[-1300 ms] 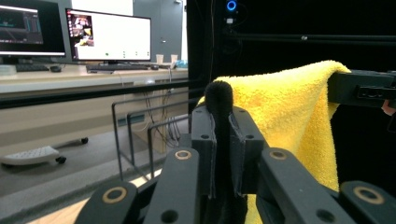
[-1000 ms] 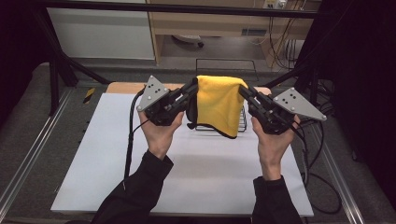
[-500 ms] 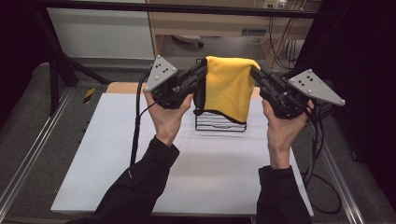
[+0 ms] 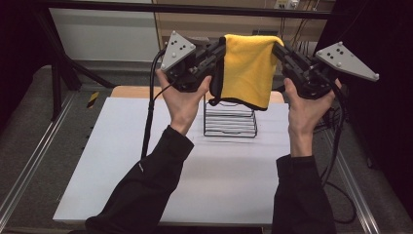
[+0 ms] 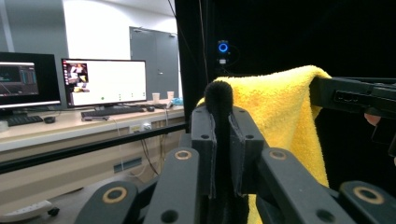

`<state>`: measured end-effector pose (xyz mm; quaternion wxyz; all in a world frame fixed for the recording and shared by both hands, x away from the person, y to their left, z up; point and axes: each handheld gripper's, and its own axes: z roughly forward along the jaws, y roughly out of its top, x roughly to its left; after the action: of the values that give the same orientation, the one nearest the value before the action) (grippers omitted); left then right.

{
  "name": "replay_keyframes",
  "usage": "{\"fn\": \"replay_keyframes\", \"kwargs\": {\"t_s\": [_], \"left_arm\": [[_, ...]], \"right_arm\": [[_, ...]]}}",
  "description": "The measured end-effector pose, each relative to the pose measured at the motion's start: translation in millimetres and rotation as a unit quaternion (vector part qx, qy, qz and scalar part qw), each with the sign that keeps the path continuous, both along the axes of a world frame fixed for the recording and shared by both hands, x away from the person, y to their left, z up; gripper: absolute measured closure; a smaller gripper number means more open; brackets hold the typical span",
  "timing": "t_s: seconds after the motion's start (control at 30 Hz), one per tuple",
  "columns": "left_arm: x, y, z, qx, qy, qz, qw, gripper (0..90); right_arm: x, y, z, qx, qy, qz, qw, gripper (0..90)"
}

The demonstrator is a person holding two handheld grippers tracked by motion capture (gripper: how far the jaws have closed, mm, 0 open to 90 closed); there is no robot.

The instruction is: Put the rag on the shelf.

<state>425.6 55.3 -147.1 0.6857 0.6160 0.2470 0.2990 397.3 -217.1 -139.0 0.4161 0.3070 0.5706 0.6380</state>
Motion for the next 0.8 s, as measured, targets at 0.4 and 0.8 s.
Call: {"fn": "replay_keyframes", "kwargs": {"t_s": [0.4, 0.8], "left_arm": [[28.8, 0.4, 26.8, -0.003, 0.004, 0.013, 0.9999, 81.4], [60.6, -2.8, 36.4, -0.006, 0.001, 0.023, 0.9997, 81.4]], "right_arm": [[33.5, 2.9, 22.0, 0.006, 0.004, 0.000, 1.0000, 83.6], [67.1, 2.0, 35.4, 0.010, 0.012, -0.004, 0.9999, 83.6]]}}
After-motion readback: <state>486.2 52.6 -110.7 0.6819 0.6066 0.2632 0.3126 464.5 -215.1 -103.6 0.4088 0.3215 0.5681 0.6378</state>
